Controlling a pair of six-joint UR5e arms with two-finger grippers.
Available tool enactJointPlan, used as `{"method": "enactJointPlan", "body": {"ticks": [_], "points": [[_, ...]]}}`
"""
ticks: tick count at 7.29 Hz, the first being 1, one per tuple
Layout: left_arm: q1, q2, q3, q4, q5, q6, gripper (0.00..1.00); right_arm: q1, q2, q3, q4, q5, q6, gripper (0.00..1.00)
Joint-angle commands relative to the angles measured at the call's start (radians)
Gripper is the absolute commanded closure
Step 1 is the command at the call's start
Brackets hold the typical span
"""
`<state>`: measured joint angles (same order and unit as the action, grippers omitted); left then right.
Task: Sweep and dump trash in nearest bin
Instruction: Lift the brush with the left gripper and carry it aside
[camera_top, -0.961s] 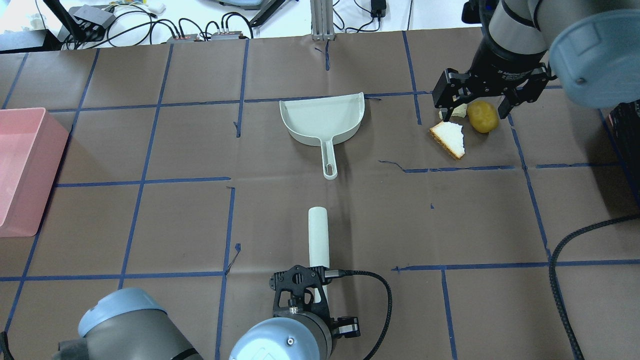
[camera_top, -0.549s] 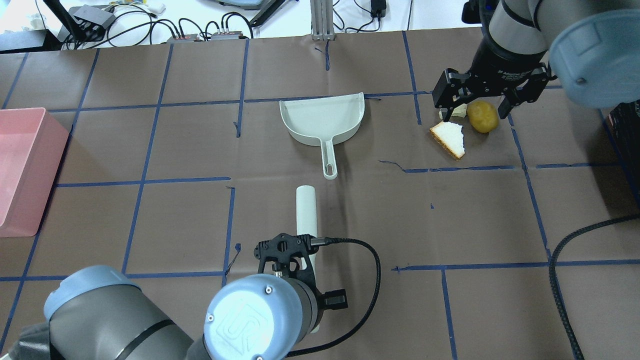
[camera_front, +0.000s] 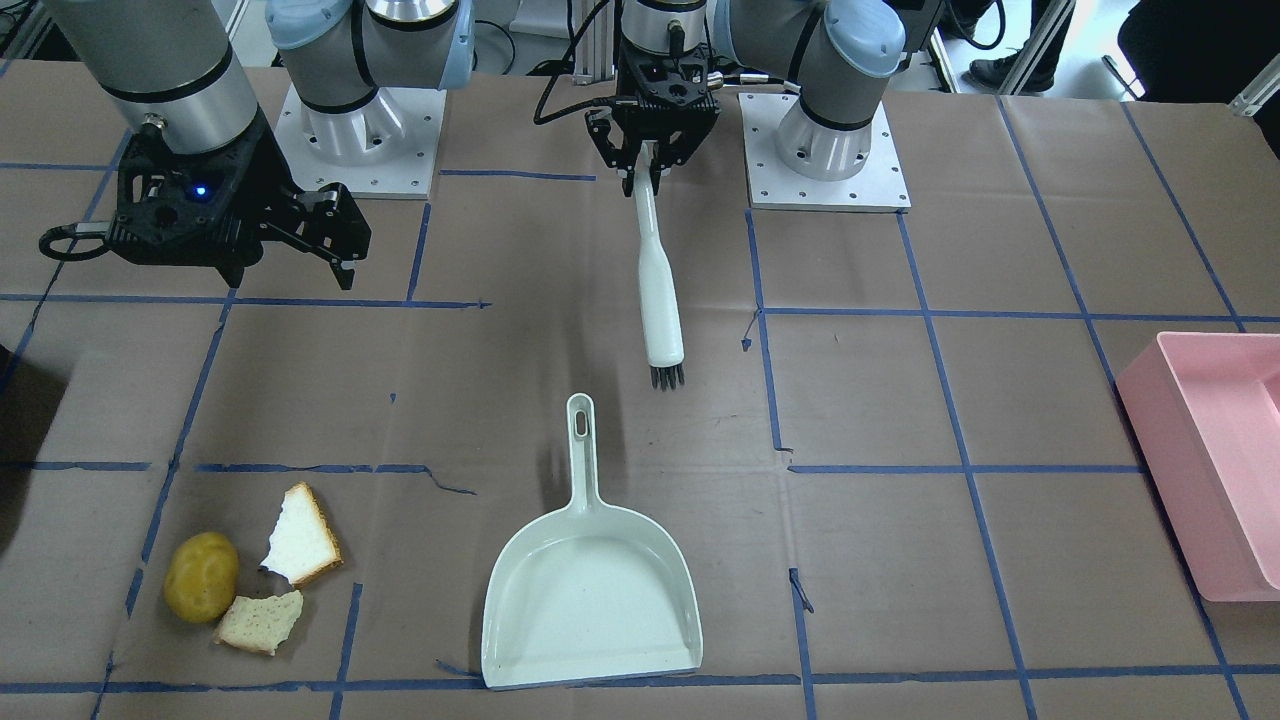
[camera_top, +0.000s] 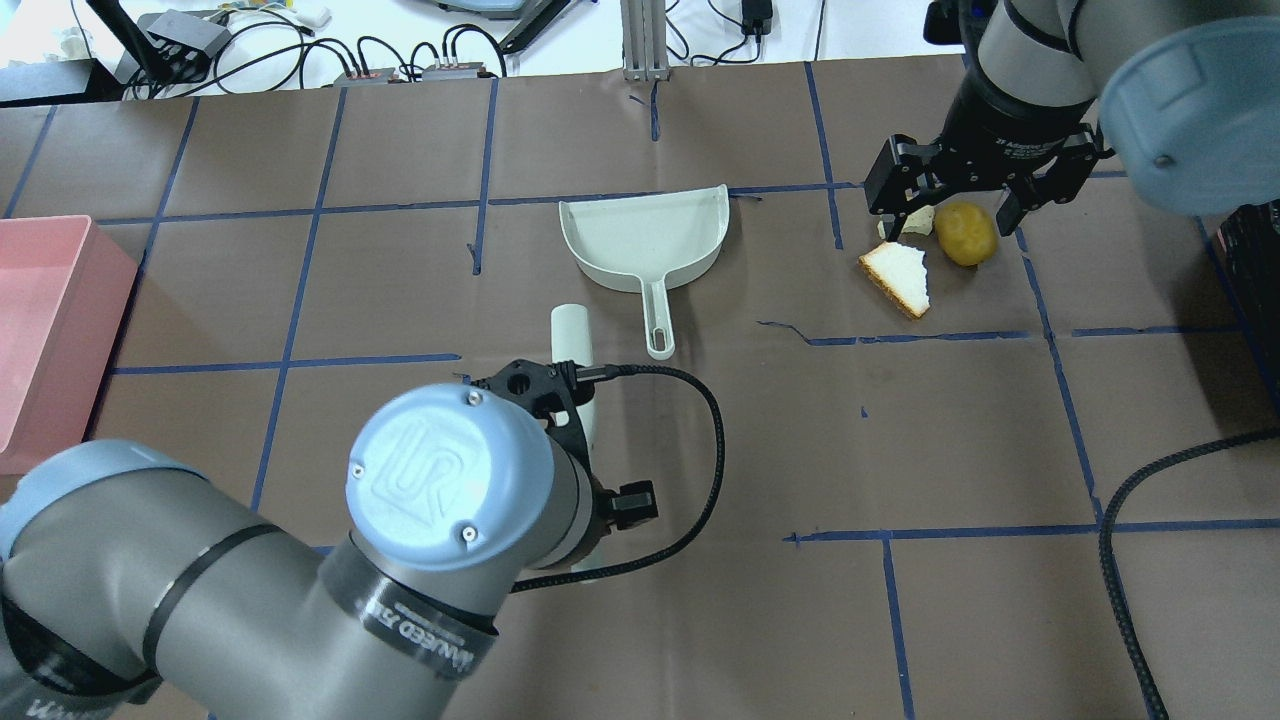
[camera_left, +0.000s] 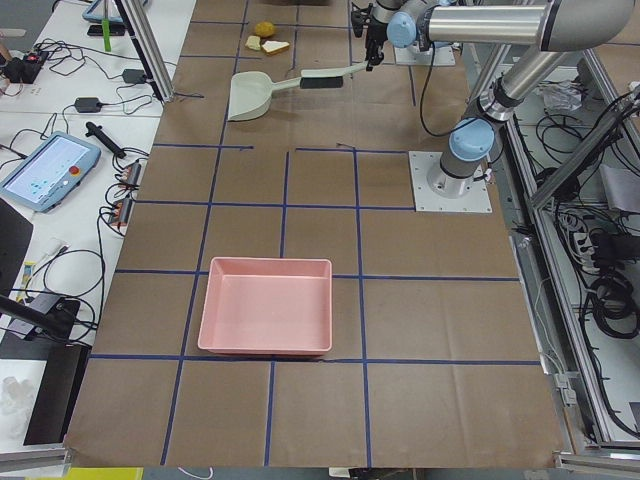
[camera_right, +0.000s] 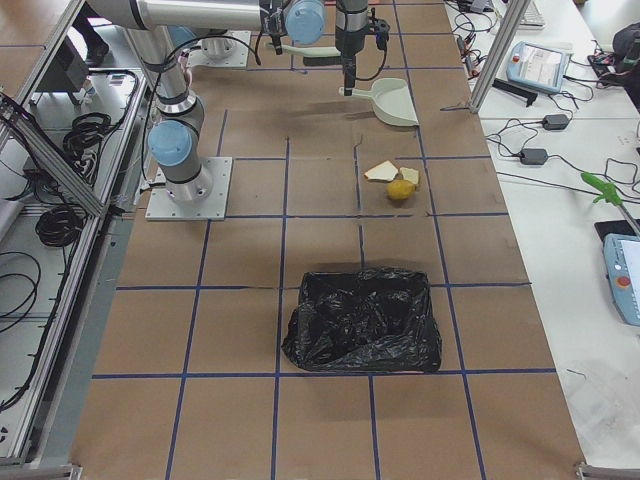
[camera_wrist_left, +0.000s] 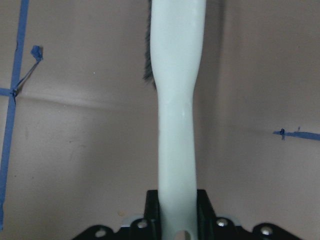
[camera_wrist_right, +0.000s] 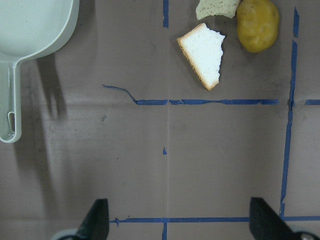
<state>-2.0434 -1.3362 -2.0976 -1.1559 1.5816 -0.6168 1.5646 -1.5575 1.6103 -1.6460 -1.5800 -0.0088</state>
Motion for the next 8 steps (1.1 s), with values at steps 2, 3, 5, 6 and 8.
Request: {"method": "enactJointPlan", "body": {"ticks": [2, 3, 5, 6, 8], "points": [[0.224, 0.003, 0.040, -0.067, 0.000, 0.330, 0.92, 0.002, 0.003, -0.003, -0.001, -0.002, 0.009, 0.00], [0.259, 0.011, 0.044, -0.067, 0.008, 0.397, 0.92, 0.005, 0.011, -0.004, -0.012, 0.000, 0.010, 0.00], [0.316, -0.007, 0.060, -0.068, 0.012, 0.448, 0.92, 0.021, 0.033, -0.006, -0.034, 0.002, 0.012, 0.00], [0.381, -0.015, 0.074, -0.099, 0.006, 0.483, 0.92, 0.041, 0.049, -0.024, -0.047, 0.003, 0.013, 0.00], [0.516, -0.024, 0.103, -0.190, 0.003, 0.670, 0.95, 0.099, 0.123, -0.102, -0.048, 0.003, 0.023, 0.00]]}}
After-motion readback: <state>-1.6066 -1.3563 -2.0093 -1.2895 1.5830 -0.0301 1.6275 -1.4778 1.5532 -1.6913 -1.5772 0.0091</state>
